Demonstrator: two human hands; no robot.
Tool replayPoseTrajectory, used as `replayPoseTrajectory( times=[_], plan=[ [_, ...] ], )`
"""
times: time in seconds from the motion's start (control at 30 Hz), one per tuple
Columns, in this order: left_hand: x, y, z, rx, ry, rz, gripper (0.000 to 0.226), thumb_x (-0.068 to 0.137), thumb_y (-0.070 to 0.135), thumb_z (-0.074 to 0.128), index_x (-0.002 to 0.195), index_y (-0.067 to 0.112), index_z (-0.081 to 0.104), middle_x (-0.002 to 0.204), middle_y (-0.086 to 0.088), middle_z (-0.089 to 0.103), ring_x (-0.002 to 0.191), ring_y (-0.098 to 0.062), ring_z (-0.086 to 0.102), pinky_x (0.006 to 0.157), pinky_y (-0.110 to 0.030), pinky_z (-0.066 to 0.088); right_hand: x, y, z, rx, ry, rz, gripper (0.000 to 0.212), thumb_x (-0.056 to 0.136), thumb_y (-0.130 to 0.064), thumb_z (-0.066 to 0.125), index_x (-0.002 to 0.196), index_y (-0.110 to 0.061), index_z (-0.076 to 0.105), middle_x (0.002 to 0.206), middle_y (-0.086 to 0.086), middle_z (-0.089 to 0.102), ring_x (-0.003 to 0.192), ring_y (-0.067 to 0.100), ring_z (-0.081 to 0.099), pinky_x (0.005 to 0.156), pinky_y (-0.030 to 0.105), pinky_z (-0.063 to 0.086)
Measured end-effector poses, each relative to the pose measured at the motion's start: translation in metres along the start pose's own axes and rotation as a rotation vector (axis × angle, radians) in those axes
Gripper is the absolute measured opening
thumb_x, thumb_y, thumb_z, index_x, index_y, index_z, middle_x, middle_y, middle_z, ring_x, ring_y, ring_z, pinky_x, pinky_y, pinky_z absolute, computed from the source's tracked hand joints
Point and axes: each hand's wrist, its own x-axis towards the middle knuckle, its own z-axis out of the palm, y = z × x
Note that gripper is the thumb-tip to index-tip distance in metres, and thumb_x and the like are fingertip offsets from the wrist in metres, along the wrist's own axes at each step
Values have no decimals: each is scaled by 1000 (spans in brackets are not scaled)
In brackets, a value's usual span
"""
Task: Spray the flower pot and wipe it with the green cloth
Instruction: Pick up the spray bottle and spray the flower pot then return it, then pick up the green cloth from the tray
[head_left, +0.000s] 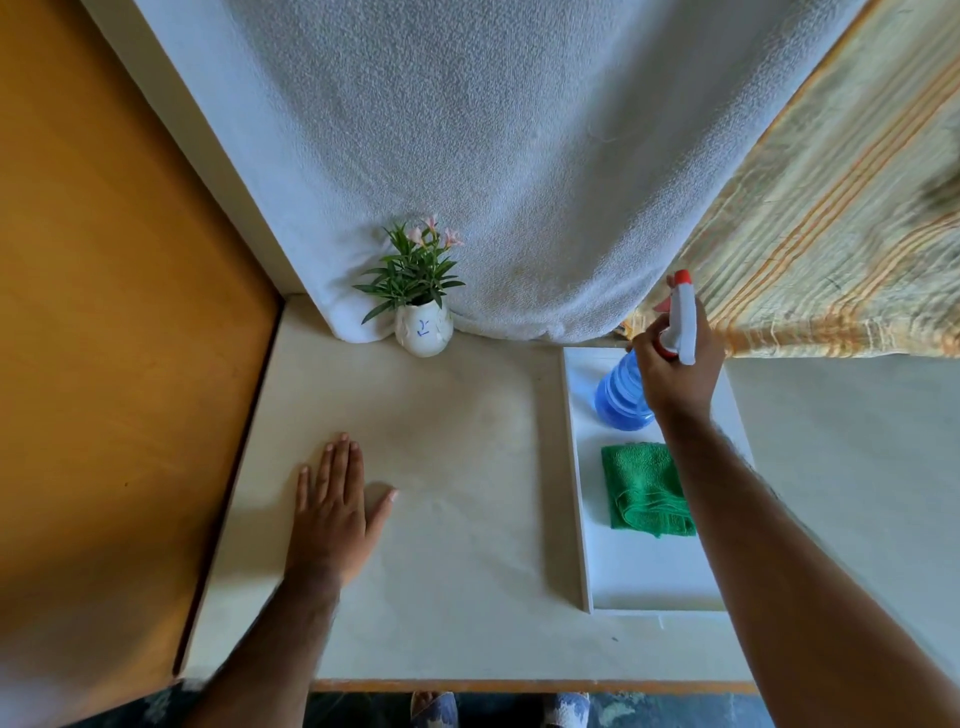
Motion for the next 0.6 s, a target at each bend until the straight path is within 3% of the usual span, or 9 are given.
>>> replayPoseTrajectory(
  times=[0.07,0.17,0.3,0.33,0.4,0.5,0.57,0.6],
  plan=[
    [0,0,0,0,0,-2,98,93,71,2,154,0,27,163,-20,27,150,-36,29,122,-59,24,0,6,-1,-10,-12,-3,61,74,-13,62,124,-49,60,75,-17,57,65,25,63,64,48,59],
    [0,-1,0,-5,4,-5,98,92,72,1,154,0,27,164,-20,26,151,-36,27,122,-59,23,0,4,-1,-17,-25,2,62,76,-16,62,122,-57,57,73,-14,57,65,28,62,64,40,57],
    [-1,-1,-1,-6,5,-4,99,92,72,2,154,-1,27,163,-21,27,151,-36,27,122,-60,22,-5,1,-3,28,-79,112,24,79,-30,74,94,-44,62,72,-14,62,66,9,61,65,39,56],
    [-1,-1,-1,-3,7,-3,99,92,72,1,154,-1,27,164,-21,27,151,-36,27,122,-59,22,-7,0,-7,38,-110,139,25,78,-38,79,94,-42,61,76,-12,64,68,5,61,67,34,54],
    [0,-2,0,1,6,-7,100,91,73,-1,155,0,25,165,-20,24,153,-35,23,123,-58,19,-14,-1,-18,42,-194,198,45,73,-52,87,108,-42,60,91,-9,67,83,4,64,77,25,52],
    [0,-5,5,7,10,-11,101,90,74,-1,156,2,21,166,-18,21,154,-32,18,124,-57,16,-38,6,-44,19,-299,329,94,60,-64,91,140,-42,47,125,-15,66,116,2,60,97,17,45],
    [0,-6,7,5,5,-18,99,91,74,1,157,3,20,167,-16,20,155,-30,18,124,-57,16,-63,9,-66,-125,-291,397,115,55,-70,86,151,-31,37,139,-5,57,127,6,51,105,25,41],
    [0,-7,8,6,-1,-23,98,91,73,2,157,3,21,166,-16,21,154,-30,18,124,-57,16,-77,9,-76,-218,-280,376,113,56,-72,83,149,-25,39,139,-1,56,127,9,49,106,28,40]
  ],
)
